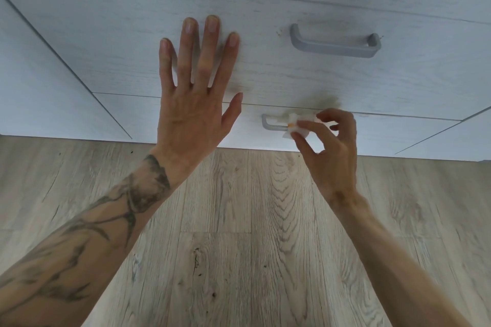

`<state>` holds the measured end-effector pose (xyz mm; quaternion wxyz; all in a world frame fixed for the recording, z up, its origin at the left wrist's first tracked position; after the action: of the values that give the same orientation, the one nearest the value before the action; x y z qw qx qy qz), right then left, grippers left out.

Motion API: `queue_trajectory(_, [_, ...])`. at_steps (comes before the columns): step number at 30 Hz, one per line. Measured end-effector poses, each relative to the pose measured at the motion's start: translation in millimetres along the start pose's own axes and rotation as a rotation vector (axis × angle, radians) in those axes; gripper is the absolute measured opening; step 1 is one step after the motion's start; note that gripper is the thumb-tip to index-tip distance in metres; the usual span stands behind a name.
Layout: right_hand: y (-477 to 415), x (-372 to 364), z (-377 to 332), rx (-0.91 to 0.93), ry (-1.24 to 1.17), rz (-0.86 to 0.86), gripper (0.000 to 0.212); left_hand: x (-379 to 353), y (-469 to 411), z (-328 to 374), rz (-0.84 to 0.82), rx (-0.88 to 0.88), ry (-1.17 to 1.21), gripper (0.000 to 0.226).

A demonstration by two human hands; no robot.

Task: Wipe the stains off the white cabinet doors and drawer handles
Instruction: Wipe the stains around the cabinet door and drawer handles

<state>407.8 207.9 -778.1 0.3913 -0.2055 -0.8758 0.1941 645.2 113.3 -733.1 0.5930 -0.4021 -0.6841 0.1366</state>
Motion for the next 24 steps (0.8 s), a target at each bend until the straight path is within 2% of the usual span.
queue_trajectory(3, [-3, 2, -7, 0.000, -0.020, -0.029, 0.013, 1, -1, 0, -0.006, -0.003, 0.008, 0.077])
queue_trajectory(7, [-8, 10, -18, -0.175, -0.198, -0.001, 0.025, 2, 0, 0, -0.008, -0.002, -0.001, 0.076])
queue_trajectory(12, [-11, 14, -30, -0.262, -0.405, 0.002, 0.008, 3, -1, 0, -0.010, -0.004, 0.002, 0.076])
queue_trajectory(17, [-10, 8, -13, -0.276, -0.188, 0.047, 0.012, 3, 0, -1, -0.010, -0.006, 0.003, 0.076])
queue_trajectory(20, [-7, 6, -14, -0.192, -0.094, 0.049, 0.018, 2, 0, 0, -0.010, -0.007, 0.003, 0.077])
queue_trajectory(24, [-1, 0, -13, -0.074, 0.020, -0.023, 0.013, 2, 0, 0, -0.013, -0.006, 0.008, 0.078])
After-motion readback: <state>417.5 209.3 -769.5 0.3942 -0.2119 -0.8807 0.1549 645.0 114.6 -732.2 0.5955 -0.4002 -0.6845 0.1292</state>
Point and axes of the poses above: each hand's wrist, its own y-axis away from the middle knuckle, its own x-axis out of the back of the hand, z = x × y, the point moved 3 cm from there along -y, towards the middle knuckle, and after that the axes turned 9 degrees about -y, right-handed, at the moved point
